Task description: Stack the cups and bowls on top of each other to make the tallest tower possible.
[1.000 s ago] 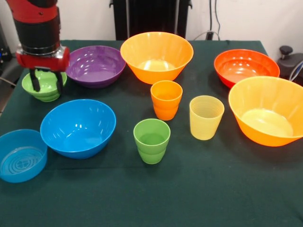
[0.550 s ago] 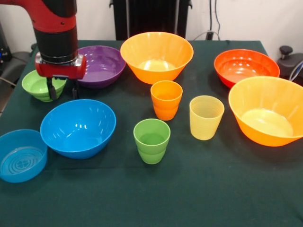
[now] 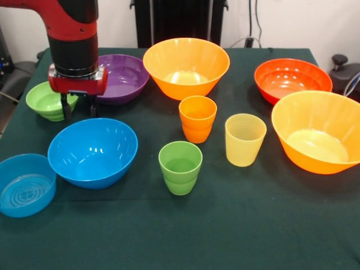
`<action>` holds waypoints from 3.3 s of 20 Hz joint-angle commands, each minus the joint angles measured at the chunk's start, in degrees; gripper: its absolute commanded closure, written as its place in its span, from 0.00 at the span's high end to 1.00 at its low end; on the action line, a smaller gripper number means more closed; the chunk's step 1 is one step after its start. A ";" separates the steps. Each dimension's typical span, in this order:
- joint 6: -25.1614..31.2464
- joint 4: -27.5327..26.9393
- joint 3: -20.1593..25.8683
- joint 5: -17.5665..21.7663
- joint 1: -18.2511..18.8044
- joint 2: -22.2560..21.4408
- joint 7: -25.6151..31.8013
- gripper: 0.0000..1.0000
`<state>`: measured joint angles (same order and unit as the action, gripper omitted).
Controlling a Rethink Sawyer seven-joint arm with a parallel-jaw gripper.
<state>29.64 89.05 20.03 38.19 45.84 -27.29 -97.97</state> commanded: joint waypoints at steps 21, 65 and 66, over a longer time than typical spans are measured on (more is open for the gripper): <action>0.35 12.67 -5.00 -3.70 -0.09 -9.72 -4.41 1.00; -3.32 8.51 -5.03 -8.87 0.15 -4.54 1.99 1.00; -2.95 8.73 -4.92 -8.97 0.27 -4.86 2.16 1.00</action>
<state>19.27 100.58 8.64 31.43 47.60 -29.62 -98.03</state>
